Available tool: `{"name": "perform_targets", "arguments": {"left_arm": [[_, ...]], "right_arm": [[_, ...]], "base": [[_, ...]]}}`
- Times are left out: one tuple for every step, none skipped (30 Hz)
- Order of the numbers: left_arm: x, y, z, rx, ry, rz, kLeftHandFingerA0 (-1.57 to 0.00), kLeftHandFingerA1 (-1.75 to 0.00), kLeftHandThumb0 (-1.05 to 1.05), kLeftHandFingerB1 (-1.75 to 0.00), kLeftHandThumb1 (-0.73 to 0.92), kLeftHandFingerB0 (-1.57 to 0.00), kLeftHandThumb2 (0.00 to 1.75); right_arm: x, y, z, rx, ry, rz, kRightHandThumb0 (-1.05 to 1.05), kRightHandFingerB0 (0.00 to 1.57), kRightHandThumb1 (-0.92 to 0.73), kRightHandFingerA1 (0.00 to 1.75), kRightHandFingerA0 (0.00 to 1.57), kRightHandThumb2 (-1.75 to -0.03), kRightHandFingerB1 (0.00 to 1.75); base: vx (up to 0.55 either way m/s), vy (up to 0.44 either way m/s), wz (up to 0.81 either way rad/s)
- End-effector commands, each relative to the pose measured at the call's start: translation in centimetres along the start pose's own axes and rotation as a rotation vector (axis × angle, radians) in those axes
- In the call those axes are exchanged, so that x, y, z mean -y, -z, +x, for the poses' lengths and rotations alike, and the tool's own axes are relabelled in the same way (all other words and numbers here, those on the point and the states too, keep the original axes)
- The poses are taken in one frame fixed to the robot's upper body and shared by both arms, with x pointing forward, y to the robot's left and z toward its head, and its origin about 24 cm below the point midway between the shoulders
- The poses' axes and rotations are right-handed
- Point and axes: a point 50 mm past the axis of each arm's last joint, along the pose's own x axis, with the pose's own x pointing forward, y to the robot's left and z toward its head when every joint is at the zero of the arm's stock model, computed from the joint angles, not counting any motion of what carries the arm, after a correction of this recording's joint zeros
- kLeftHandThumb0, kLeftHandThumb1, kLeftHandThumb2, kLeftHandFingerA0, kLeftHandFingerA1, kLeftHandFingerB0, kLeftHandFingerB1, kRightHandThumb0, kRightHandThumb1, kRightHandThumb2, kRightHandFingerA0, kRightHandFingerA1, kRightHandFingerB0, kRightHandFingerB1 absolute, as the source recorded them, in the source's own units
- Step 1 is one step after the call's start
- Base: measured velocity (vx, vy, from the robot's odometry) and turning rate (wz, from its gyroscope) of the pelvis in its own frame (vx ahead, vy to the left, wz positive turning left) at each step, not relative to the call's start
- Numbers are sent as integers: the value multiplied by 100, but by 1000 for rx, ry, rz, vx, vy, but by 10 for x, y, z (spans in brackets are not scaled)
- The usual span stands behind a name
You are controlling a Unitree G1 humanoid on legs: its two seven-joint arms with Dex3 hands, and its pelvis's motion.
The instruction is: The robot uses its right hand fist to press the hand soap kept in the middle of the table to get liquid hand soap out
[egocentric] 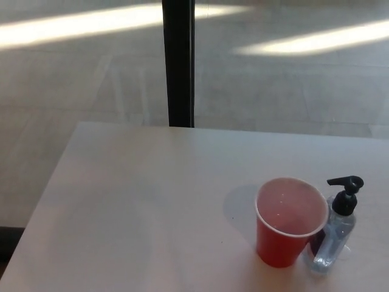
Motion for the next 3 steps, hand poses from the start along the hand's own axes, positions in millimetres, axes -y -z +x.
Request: {"name": "perform_targets", "arguments": {"left_arm": [[-10, -4, 0, 2, -34, 12, -66, -86, -18, -75, 50, -49, 91], [-10, -3, 0, 8, -32, 23, -68, -84, -18, -74, 45, -51, 98], [-10, -3, 0, 10, -32, 26, -68, -84, -18, -74, 45, -51, 98]], "right_arm": [[3, 9, 0, -49, -53, -125, -29, 72, -39, 120, 94, -120, 98], [3, 10, 1, -64, -61, -126, -27, 66, -40, 120, 95, -116, 91], [3, 10, 1, -68, -64, -125, -27, 66, -40, 120, 95, -116, 91]], "base": [[0, 0, 0], [0, 0, 0], [0, 0, 0]]}}
